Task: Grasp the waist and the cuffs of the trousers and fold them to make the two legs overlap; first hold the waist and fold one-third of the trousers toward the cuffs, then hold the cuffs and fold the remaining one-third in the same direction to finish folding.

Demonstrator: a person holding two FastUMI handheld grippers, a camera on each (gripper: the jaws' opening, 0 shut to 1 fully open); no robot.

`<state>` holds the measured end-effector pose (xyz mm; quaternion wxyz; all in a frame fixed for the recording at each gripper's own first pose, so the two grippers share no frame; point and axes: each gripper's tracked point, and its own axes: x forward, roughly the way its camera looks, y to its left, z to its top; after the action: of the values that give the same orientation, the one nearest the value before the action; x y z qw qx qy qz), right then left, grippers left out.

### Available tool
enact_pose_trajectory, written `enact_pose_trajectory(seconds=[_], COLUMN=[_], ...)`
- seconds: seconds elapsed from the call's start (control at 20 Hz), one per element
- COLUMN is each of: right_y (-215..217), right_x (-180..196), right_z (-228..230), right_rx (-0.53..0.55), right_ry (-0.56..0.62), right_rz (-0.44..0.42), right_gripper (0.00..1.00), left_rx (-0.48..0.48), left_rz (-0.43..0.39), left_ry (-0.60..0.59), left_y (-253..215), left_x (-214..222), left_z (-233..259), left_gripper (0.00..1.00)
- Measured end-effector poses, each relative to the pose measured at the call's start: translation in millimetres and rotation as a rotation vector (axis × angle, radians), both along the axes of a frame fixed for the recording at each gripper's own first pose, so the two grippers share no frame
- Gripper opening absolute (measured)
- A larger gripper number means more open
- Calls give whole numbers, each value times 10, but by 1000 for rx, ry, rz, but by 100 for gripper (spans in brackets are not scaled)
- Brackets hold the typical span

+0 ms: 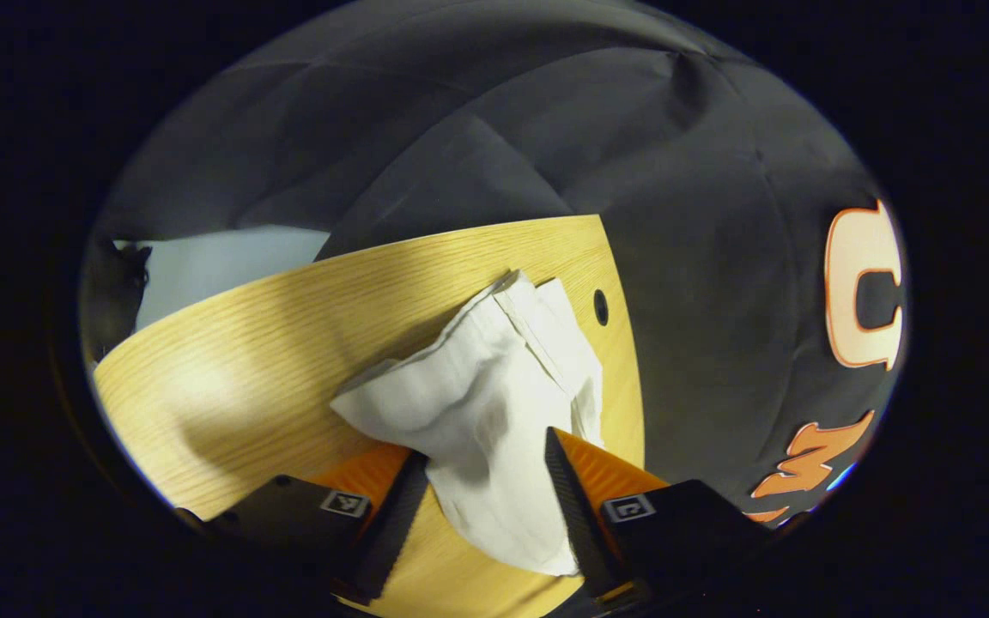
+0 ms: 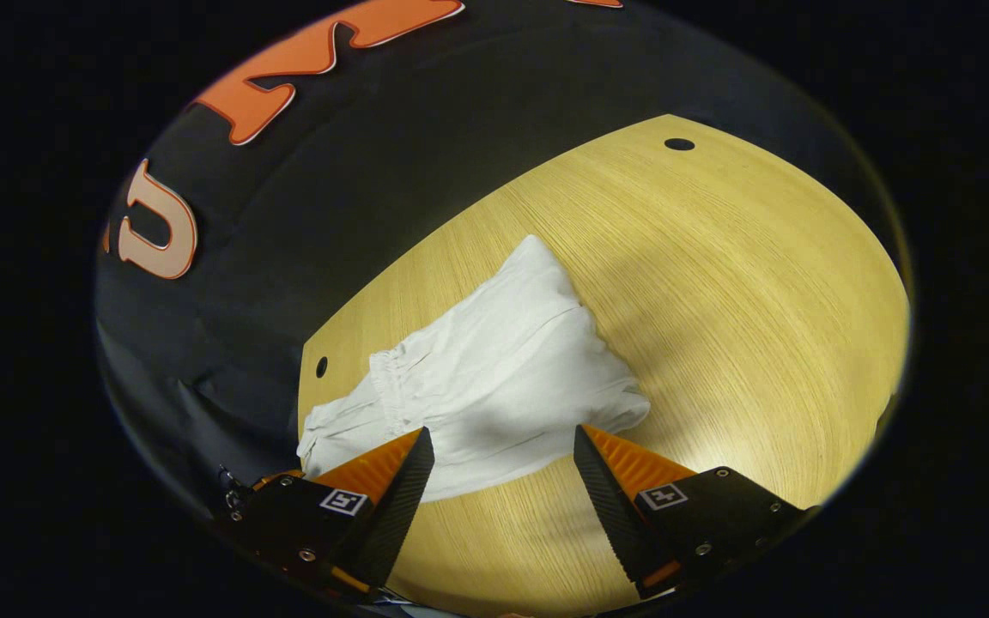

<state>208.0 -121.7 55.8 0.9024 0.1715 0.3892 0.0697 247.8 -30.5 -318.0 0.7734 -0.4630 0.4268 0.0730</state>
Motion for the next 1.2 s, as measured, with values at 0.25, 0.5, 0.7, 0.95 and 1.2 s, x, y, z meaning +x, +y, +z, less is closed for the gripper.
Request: enact_pose_trajectory(seconds=[0.25,0.5,0.7,0.95,1.2], right_y=[-103,-163,-200,-387,-778], right_x=[10,44,68,146,176], right_z=[0,7,35,197,566], right_rx=[-11,-18,-4,-47,-97], right_ry=[-10,-14,-14,-74,-174], right_rz=[-13,-12,-2,20,34], right_gripper=[99,99,99,99,99], left_rx=[38,201,256,352,399], left_rz=[-48,-174,-221,-354,-464], left_ry=[60,-42,-161,-288,-351], left_y=[-181,-284,-656,-1331,-2194], left_x=[201,291,338,367,353], left_z=[-127,308,959,1633,1864], left_gripper=[10,2,4,4,4])
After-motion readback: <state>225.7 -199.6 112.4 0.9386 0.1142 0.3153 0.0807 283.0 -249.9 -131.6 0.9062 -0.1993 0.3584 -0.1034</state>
